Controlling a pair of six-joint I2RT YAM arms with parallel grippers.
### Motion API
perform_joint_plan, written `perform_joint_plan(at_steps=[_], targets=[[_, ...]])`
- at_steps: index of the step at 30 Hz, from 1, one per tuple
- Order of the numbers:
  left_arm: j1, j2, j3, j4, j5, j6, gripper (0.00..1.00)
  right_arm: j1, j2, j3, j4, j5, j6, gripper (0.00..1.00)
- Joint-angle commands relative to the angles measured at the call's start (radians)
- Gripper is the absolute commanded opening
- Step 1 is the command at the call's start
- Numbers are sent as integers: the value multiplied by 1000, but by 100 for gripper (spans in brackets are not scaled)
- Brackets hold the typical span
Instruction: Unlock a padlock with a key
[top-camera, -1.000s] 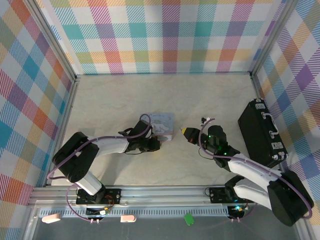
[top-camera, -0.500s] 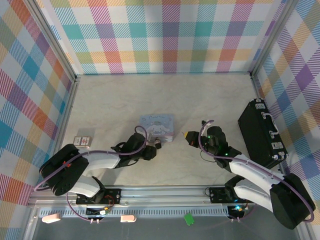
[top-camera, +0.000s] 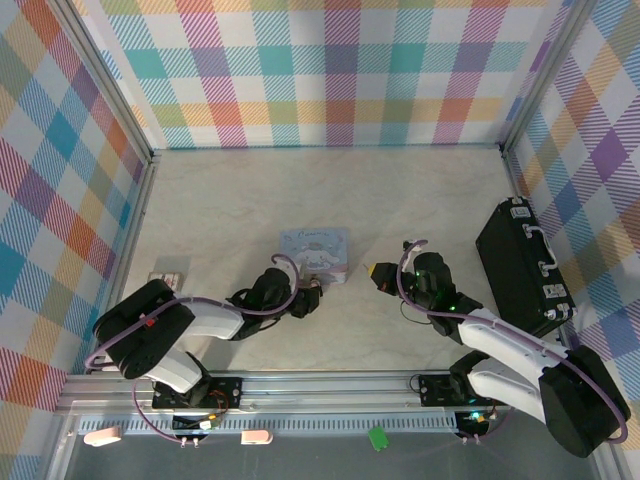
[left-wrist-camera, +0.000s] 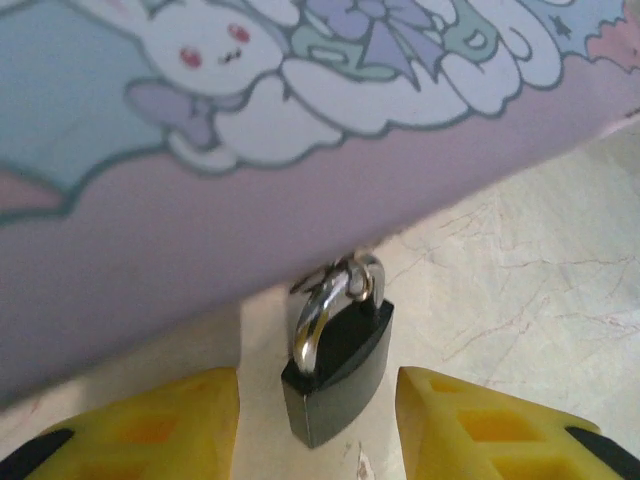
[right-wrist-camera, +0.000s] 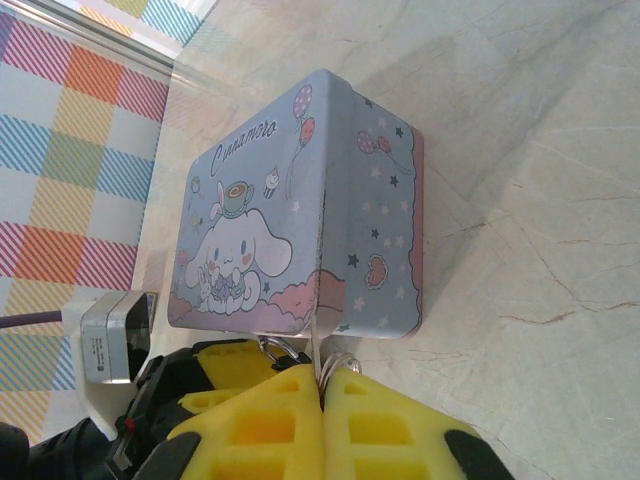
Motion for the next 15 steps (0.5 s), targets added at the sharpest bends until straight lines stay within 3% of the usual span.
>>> perform_joint_plan(at_steps=[1, 7, 15], targets=[[-9, 32, 59, -4, -29, 7, 45, -3, -15, 7, 4, -11, 4, 0], [-7, 83, 122, -75, -54, -2, 42, -4, -30, 4, -5, -10, 6, 0], [-8, 89, 144, -99, -74, -7, 23, -4, -33, 7, -16, -14, 6, 0]])
